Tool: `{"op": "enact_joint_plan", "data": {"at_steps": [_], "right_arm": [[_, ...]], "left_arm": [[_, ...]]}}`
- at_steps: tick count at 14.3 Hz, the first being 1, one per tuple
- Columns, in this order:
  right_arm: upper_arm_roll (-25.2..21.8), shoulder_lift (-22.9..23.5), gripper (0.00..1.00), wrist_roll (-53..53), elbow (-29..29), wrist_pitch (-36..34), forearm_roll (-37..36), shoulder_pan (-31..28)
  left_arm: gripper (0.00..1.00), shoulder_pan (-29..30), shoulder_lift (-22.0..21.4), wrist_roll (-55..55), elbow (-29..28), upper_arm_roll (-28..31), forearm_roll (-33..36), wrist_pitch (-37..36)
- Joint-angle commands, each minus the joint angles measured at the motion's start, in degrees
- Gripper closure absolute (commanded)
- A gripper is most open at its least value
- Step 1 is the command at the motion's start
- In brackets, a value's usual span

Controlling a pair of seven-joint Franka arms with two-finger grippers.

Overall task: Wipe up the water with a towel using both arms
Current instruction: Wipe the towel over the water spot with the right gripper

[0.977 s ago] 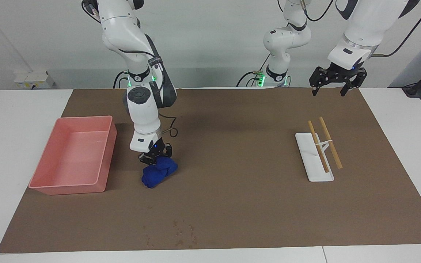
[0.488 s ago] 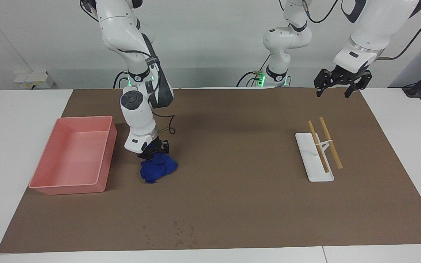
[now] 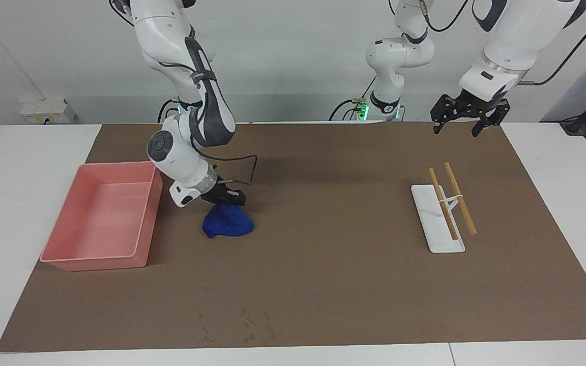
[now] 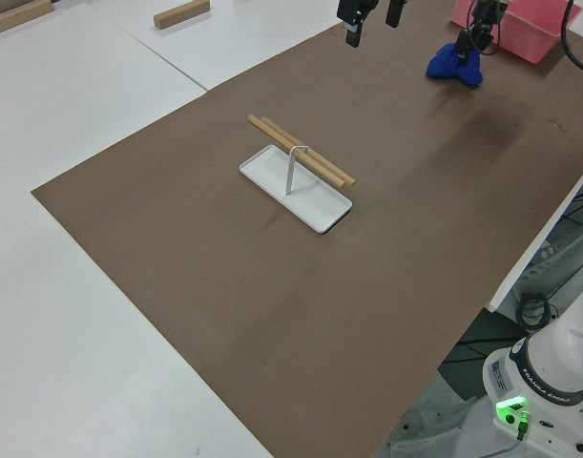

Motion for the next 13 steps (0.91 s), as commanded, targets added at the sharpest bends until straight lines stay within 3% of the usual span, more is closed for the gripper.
{"op": "enact_joint_plan", "data": {"at_steps": [1,4,6,9,13], "right_arm": [[0.29,0.40,1.00,10.19,3.81,-0.22,4.76,1.53],[0.29,1.19,1.00,17.59,6.80,0.14,7.05,2.50],[0.11,1.81,1.00,15.95,6.29,0.40,6.02,2.07],[-0.33,0.50,1.00,3.14,1.38,2.32,2.76,0.49],[-0.33,-1.61,1.00,-5.04,-6.62,9.09,-6.71,0.39]], "left_arm": [[0.00,0.69,-0.99,0.05,-0.55,-0.30,-0.71,1.26],[0.00,1.04,-1.43,0.31,-1.51,-0.21,-0.71,0.48],[0.00,0.60,-1.96,0.31,-2.40,-0.21,-0.71,0.47],[0.00,0.77,-2.04,0.31,-2.49,-0.21,-0.71,0.56],[0.00,0.95,-2.04,0.31,-2.49,-0.21,-0.71,0.56]]}}
